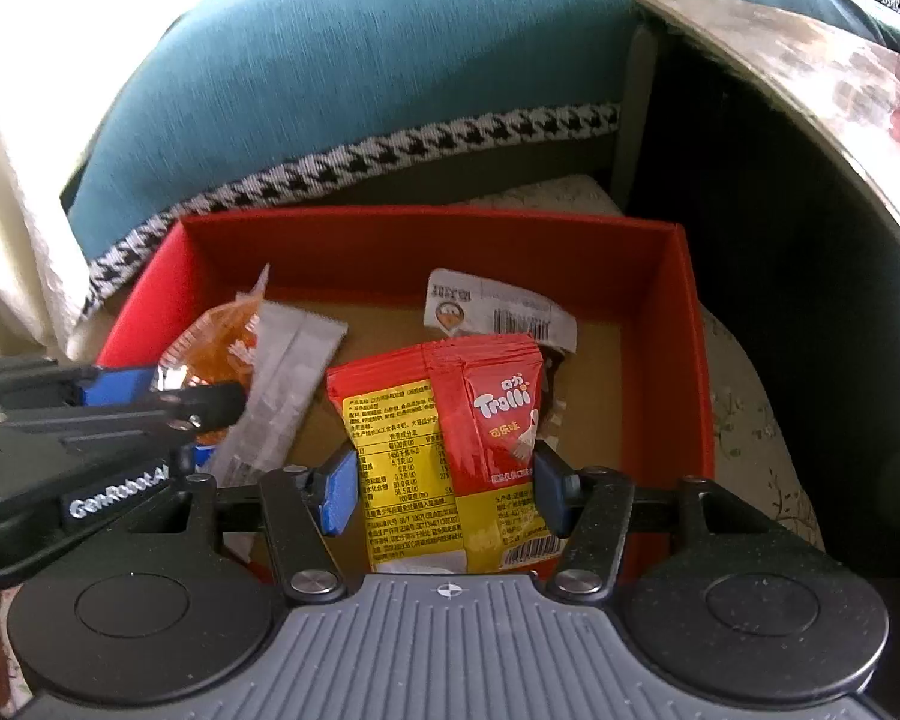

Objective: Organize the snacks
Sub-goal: 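Open both tools to release the bags into the red box, then withdraw both open tools from the box toward the remaining snacks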

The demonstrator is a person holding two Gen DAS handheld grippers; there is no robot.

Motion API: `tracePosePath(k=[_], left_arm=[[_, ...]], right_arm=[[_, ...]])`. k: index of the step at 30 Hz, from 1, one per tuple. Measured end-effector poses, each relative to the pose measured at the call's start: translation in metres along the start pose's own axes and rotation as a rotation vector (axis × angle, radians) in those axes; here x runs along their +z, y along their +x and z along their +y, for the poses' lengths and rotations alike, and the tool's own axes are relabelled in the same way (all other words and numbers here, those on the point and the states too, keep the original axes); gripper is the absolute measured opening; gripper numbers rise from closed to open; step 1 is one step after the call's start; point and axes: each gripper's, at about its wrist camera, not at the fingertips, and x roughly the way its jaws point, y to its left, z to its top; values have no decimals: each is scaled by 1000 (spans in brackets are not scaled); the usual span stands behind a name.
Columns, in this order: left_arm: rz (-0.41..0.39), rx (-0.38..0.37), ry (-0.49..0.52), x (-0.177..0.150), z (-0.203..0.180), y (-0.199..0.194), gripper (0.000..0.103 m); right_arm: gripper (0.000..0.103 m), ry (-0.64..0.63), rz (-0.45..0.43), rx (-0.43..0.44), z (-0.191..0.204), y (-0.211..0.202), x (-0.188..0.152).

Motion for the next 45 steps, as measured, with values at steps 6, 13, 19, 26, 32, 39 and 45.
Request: tracePosePath(k=[6, 13, 19, 26, 32, 39, 45], left_arm=[[6, 0, 10, 0, -2, 0, 24], [-9, 8, 7, 2, -3, -6, 36], [-43, -11, -3, 3, 0, -24, 45], [-33, -25, -40, -7, 12, -34, 46], [-16, -30, -38, -22, 17, -44, 46], [-10, -84, -21, -40, 15, -63, 46], [8, -137, 38, -58, 0, -73, 46]], right_arm=[[67, 18, -10, -8, -4, -1, 0], [70, 23, -21, -13, -9, -7, -4], [71, 27, -33, -12, -13, -17, -9], [72, 12, -32, -10, -11, -24, -17], [75, -9, -28, -4, -7, -36, -28], [78, -30, -22, -11, -8, -52, -48], [79, -10, -53, -1, -16, -76, -67]])
